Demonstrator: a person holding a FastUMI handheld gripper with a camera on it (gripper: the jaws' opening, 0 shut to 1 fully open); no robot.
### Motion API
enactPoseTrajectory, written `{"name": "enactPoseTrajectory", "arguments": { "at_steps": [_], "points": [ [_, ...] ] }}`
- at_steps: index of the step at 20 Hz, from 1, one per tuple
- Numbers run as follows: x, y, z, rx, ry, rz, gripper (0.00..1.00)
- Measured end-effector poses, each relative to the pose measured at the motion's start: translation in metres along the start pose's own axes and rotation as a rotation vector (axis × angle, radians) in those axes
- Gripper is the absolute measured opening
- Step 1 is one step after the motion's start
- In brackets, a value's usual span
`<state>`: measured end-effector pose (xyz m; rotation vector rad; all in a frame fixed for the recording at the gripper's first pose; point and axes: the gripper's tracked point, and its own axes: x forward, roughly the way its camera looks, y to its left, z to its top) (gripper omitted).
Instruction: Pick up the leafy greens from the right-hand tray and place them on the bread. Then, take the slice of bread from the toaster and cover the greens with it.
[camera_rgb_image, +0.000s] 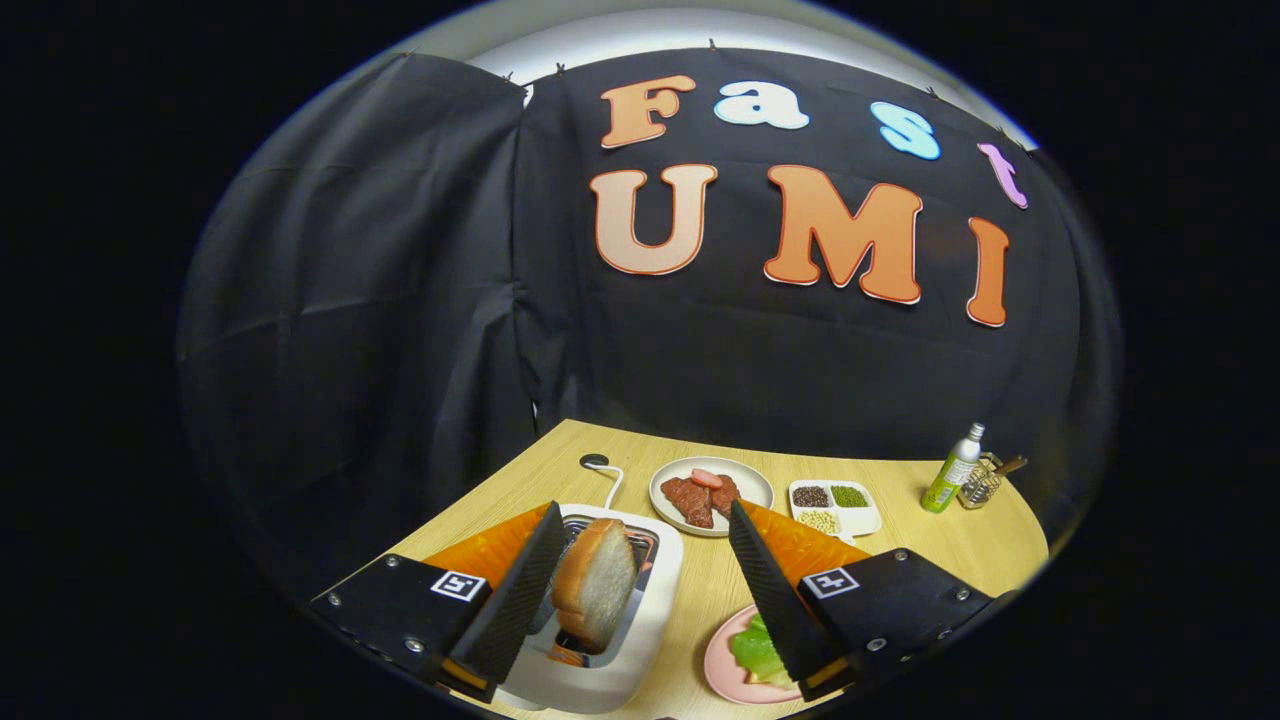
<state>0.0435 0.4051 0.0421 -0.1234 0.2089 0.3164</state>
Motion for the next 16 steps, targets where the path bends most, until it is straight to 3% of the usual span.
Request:
{"name": "enactPoseTrajectory", "arguments": {
  "at_steps": [6,8,13,16],
  "points": [
    [0.01,0.014,-0.03,-0.041,0.07,0.024,0.96],
    [0.011,0.02,-0.036,-0.05,0.087,0.042,0.86],
    [0.011,0.032,-0.055,-0.047,0.151,0.084,0.33],
    [0.015,0.028,-0.051,-0.05,0.135,0.068,0.16]
  ]
}}
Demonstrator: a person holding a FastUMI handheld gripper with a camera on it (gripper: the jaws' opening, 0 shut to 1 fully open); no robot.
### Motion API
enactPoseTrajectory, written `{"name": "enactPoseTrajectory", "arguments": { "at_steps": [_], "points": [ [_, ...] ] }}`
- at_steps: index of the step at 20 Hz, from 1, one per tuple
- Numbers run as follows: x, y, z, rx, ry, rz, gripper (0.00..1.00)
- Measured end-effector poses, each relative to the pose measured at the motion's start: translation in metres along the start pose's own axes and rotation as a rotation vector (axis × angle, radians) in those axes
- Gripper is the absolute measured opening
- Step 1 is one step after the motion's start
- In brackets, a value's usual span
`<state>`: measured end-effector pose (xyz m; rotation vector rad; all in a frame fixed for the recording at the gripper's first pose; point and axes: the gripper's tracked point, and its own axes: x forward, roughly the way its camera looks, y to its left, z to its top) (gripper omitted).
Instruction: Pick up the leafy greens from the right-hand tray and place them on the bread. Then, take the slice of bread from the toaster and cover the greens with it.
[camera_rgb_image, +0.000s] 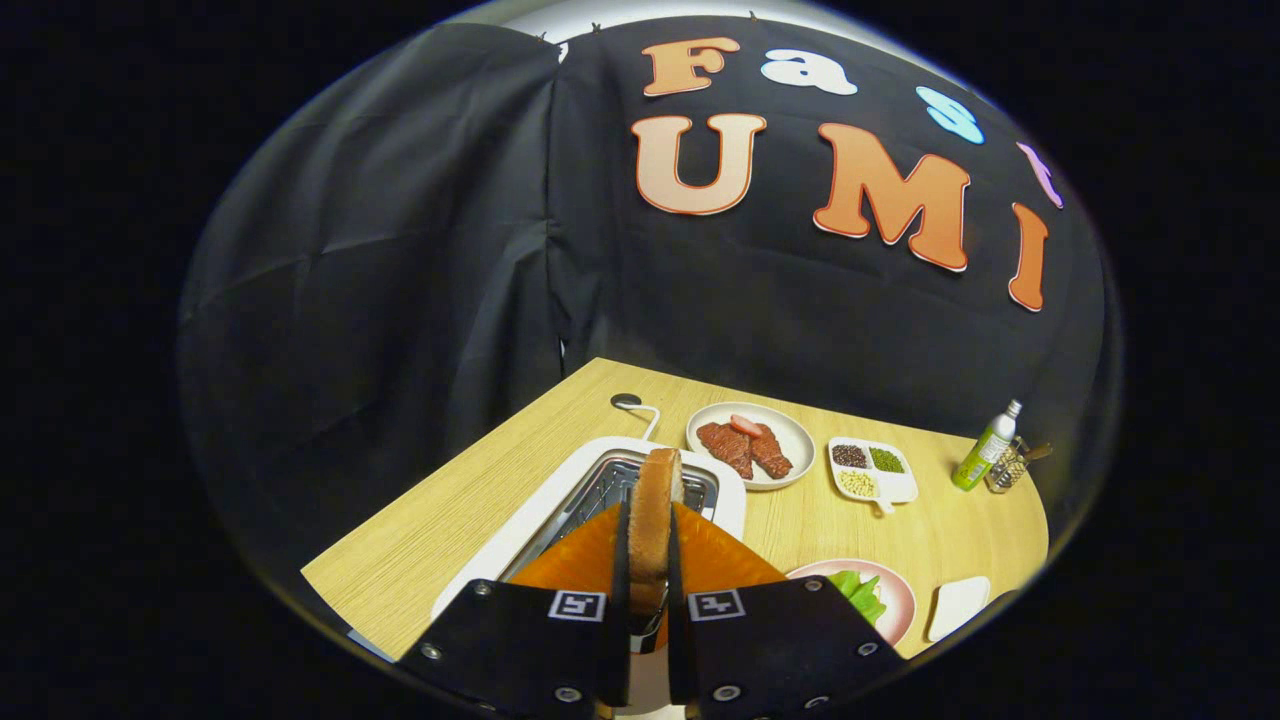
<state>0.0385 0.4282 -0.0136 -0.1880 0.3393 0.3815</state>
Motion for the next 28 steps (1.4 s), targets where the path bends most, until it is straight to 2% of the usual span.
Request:
{"name": "enactPoseTrajectory", "arguments": {
  "at_steps": [5,20,28],
  "points": [
    [-0.007,-0.002,0.013,0.008,-0.033,0.005,0.08],
    [-0.054,-0.025,0.07,0.125,-0.162,0.052,0.08],
    [-0.062,-0.061,0.058,0.131,-0.168,0.022,0.08]
  ]
}}
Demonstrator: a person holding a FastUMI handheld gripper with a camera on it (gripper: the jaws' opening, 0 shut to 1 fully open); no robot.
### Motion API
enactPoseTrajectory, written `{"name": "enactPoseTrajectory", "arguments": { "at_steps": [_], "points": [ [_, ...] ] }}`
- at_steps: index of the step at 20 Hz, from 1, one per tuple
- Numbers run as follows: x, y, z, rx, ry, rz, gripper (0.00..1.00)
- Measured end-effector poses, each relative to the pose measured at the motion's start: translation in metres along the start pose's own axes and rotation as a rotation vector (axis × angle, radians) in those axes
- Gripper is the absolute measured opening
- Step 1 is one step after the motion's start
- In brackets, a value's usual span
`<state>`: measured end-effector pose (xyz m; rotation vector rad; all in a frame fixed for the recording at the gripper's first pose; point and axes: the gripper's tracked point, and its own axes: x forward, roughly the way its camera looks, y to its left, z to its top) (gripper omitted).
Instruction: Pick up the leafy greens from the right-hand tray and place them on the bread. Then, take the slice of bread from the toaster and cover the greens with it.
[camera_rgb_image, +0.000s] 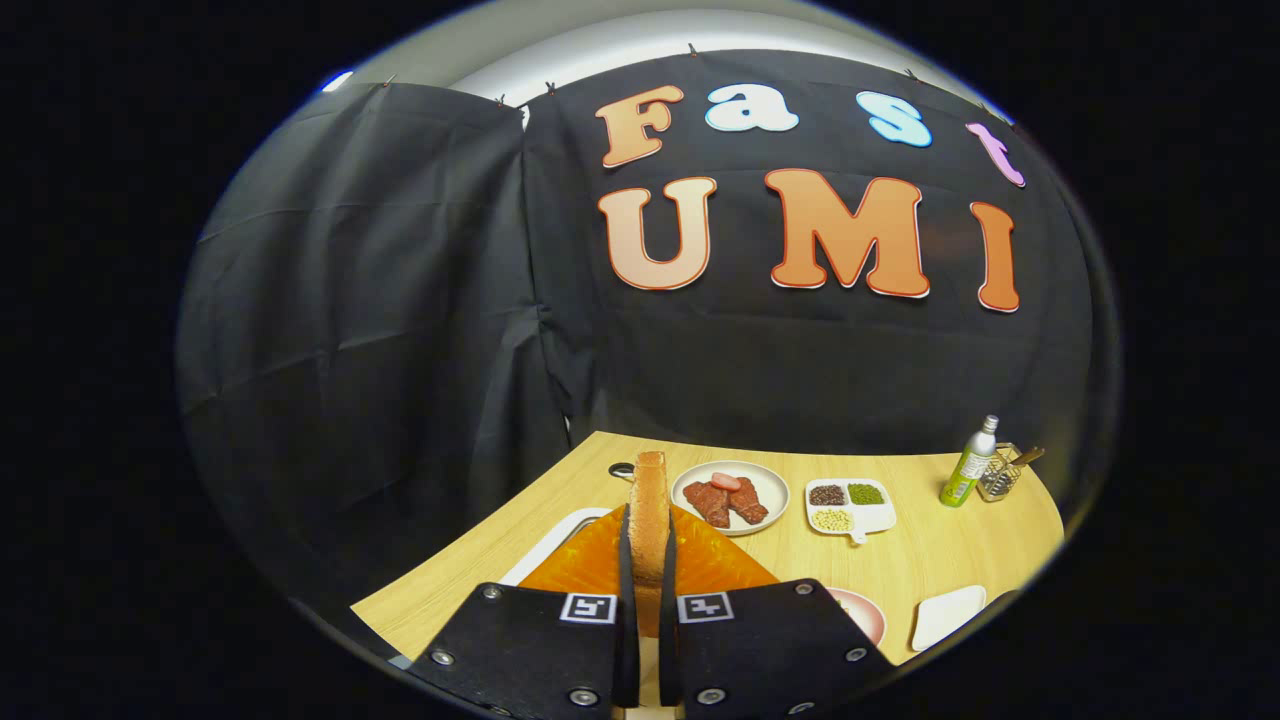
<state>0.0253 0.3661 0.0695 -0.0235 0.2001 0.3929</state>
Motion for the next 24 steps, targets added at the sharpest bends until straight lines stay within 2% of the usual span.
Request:
{"name": "enactPoseTrajectory", "arguments": {
  "at_steps": [8,14,24],
  "points": [
    [-0.005,-0.051,-0.035,-0.005,0.03,-0.069,0.08],
    [-0.003,-0.072,-0.07,0.005,0.072,-0.07,0.08],
    [0.01,-0.11,-0.143,0.107,0.191,-0.037,0.08]
  ]
}}
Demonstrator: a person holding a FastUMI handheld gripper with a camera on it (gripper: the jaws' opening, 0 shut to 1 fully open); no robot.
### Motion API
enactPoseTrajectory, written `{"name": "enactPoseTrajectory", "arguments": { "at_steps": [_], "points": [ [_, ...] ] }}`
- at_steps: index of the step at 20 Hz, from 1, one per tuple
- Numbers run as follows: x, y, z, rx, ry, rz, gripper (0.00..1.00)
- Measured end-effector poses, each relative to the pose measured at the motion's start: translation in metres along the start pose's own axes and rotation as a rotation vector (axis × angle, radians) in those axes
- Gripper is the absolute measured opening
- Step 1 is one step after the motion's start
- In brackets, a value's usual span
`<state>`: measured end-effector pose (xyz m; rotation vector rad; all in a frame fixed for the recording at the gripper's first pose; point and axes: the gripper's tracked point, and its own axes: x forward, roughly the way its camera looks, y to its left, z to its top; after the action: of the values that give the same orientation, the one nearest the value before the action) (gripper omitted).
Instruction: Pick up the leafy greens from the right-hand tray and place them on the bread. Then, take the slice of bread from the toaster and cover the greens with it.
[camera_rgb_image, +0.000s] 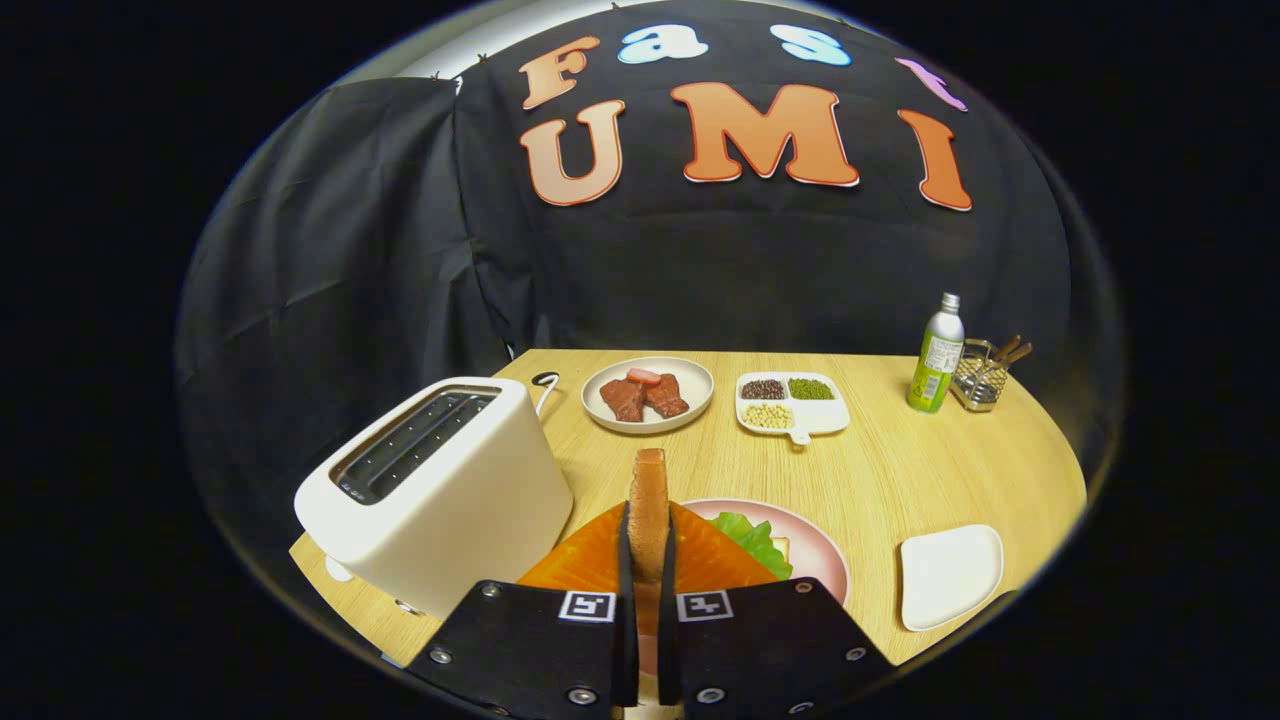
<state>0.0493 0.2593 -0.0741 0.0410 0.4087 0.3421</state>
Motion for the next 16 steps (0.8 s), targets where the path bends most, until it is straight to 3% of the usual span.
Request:
{"name": "enactPoseTrajectory", "arguments": {
  "at_steps": [8,12,16],
  "points": [
    [0.004,-0.038,-0.012,0.047,0.03,-0.006,0.11],
    [0.006,-0.06,-0.026,0.031,0.07,-0.055,0.19],
    [0.01,-0.077,-0.04,-0.031,0.111,-0.116,0.38]
  ]
}}
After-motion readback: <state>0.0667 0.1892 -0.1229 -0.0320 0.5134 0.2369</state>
